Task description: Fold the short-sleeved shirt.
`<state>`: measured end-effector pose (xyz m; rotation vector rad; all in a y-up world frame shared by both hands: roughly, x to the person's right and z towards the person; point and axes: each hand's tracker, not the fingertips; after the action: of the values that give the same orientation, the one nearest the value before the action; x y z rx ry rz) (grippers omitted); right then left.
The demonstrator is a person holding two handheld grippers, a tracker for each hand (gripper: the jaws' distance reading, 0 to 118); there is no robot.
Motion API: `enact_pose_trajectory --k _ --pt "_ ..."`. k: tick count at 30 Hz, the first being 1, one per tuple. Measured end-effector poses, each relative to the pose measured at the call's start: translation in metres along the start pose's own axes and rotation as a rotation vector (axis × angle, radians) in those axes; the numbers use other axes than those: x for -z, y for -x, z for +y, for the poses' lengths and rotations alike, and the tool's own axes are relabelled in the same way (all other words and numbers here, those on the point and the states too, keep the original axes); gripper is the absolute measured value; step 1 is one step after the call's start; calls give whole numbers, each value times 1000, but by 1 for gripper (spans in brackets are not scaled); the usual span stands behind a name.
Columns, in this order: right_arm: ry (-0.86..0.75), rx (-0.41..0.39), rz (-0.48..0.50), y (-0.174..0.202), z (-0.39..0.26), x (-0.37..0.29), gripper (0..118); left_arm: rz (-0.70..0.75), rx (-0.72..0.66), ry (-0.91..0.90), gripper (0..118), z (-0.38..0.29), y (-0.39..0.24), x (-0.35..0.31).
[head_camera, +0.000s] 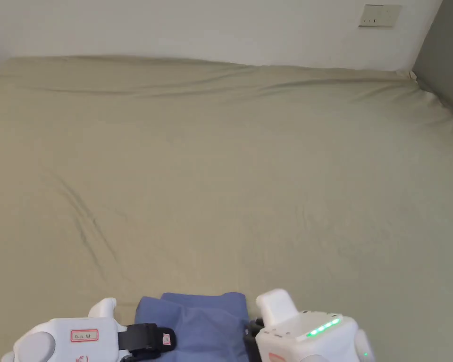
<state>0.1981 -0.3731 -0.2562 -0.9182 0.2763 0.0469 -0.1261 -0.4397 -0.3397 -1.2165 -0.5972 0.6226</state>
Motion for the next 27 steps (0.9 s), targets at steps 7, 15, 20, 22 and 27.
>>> enact_pose_trajectory --k 7,15,20,22,27 --pt "-276 -166 -272 0 50 -77 0 75 183 -35 32 -5 -29 -33" --pt "-482 -94 -363 38 77 -115 0 213 215 -116 32 -7 -4 -83" --pt "-515 -117 -380 65 84 -107 0 283 164 -145 32 -6 40 -122" --pt "-517 -127 -382 77 85 -103 0 357 178 -156 32 -6 52 -138" --pt "-506 -130 -360 99 91 -92 0 473 160 -177 31 4 95 -181"
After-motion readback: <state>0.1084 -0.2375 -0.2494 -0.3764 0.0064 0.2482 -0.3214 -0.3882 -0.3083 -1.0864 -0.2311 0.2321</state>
